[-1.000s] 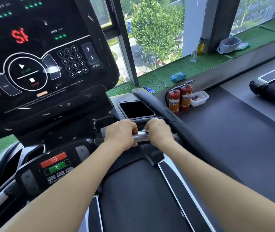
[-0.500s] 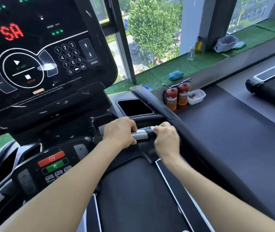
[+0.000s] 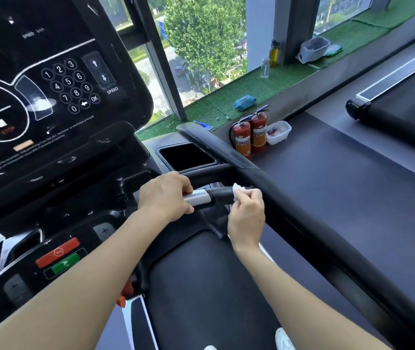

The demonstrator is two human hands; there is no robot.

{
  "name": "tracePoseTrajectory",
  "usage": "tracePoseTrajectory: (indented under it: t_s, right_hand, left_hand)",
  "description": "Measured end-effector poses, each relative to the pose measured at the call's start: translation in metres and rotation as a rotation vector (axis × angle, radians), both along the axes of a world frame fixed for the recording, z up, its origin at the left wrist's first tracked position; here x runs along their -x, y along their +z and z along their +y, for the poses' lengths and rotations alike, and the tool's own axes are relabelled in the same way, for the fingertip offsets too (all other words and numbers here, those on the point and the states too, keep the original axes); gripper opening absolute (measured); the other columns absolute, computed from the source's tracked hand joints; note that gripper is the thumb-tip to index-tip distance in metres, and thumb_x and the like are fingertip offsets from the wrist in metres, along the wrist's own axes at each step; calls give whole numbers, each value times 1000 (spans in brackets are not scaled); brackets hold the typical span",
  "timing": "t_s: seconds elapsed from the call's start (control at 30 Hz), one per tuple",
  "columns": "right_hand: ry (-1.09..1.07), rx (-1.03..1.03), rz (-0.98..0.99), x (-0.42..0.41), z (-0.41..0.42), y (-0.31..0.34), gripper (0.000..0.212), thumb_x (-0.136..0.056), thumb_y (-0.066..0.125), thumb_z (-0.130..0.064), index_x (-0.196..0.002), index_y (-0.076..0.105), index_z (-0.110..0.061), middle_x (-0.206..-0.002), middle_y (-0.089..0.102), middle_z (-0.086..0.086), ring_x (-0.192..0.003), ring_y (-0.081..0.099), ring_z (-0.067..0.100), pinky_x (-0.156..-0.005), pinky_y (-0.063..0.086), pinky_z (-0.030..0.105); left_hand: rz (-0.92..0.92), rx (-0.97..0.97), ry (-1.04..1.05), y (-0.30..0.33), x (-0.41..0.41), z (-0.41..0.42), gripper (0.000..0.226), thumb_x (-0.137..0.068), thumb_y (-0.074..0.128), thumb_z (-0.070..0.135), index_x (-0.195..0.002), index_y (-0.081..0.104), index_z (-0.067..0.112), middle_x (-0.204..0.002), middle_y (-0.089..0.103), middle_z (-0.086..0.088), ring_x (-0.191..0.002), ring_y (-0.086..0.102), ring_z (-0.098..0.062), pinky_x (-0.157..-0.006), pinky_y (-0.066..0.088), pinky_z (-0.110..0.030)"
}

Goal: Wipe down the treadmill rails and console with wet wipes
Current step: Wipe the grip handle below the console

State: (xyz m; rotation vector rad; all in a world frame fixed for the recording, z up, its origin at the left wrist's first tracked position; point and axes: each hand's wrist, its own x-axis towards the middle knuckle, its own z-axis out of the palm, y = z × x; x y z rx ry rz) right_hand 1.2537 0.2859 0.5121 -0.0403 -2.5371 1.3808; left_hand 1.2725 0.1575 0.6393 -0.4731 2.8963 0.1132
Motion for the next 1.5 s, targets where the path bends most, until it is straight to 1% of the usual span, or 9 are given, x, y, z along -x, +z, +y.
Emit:
tracePoseTrajectory:
  t_s: [0.13, 0.33, 0.57, 0.8, 0.93, 1.03, 1.17, 1.3, 1.5]
  right_hand:
    - [26, 97, 71, -23, -13, -2, 26, -95, 51, -5, -118, 65, -7, -97, 49, 2, -82, 55, 16, -76, 52, 28]
    - [-466, 366, -210, 10, 2, -28, 25, -96, 50, -3, -113, 66, 4, -103, 57, 17, -86, 59, 27, -72, 35, 18]
    - [-496, 493, -42, -19, -44, -5, 21, -90, 56, 2, -108, 67, 1, -100, 55, 2, -85, 52, 12, -73, 36, 1]
    - [-744, 629, -266, 21, -16, -29, 11, -94, 51, -7, -98, 60, 0, -107, 59, 15, -91, 58, 29, -68, 35, 21]
    - [-590, 650, -165, -8, -47, -9, 6, -92, 56, -6, -88, 59, -8, -99, 60, 9, -83, 56, 19, -66, 33, 11]
    - [-468, 651, -88, -27, -61, -5, 12, -91, 59, -11, -83, 55, -19, -93, 62, 3, -80, 57, 15, -68, 39, 14]
    - [-659, 738, -190, 5, -29, -20, 15, -92, 60, -24, -82, 57, -14, -88, 67, 8, -78, 61, 22, -67, 42, 22]
    - [-785, 854, -330, 23, -13, -23, 25, -92, 60, -20, -70, 49, -17, -87, 68, 15, -80, 66, 31, -73, 55, 39]
    - [-393, 729, -134, -32, -59, 9, 14, -88, 61, -7, -81, 62, -18, -93, 63, 4, -78, 58, 9, -78, 48, 23]
  left_hand:
    - [5, 4, -22, -1, 1, -3, 33, -71, 79, 41, -100, 64, 37, -105, 59, 16, -97, 58, -12, -72, 39, -26]
    - [6, -7, -52, -2, 5, -6, 33, -70, 79, 42, -99, 65, 36, -104, 60, 17, -97, 59, -13, -73, 40, -26]
    - [-2, 3, -114, -1, 7, -7, 32, -69, 80, 40, -96, 64, 33, -102, 64, 13, -96, 60, -15, -70, 38, -27]
    - [22, 23, -179, -2, 6, -8, 30, -71, 78, 37, -97, 65, 31, -102, 64, 12, -93, 60, -17, -68, 36, -26]
    - [19, 21, -190, 0, 6, -8, 31, -70, 80, 38, -96, 66, 30, -100, 64, 12, -84, 54, -16, -67, 37, -27]
    - [24, 15, -196, 1, 5, -7, 30, -70, 80, 38, -95, 66, 30, -98, 65, 10, -87, 57, -17, -68, 40, -27]
    - [24, 28, -210, 2, 5, -6, 29, -71, 78, 37, -96, 66, 30, -99, 65, 9, -90, 60, -19, -68, 40, -27]
    - [26, 24, -205, 2, 4, -7, 30, -70, 79, 37, -96, 66, 30, -100, 65, 9, -91, 60, -19, -67, 41, -27]
    - [36, 13, -192, 2, 3, -5, 29, -71, 79, 37, -95, 66, 29, -98, 65, 10, -84, 54, -16, -68, 39, -27]
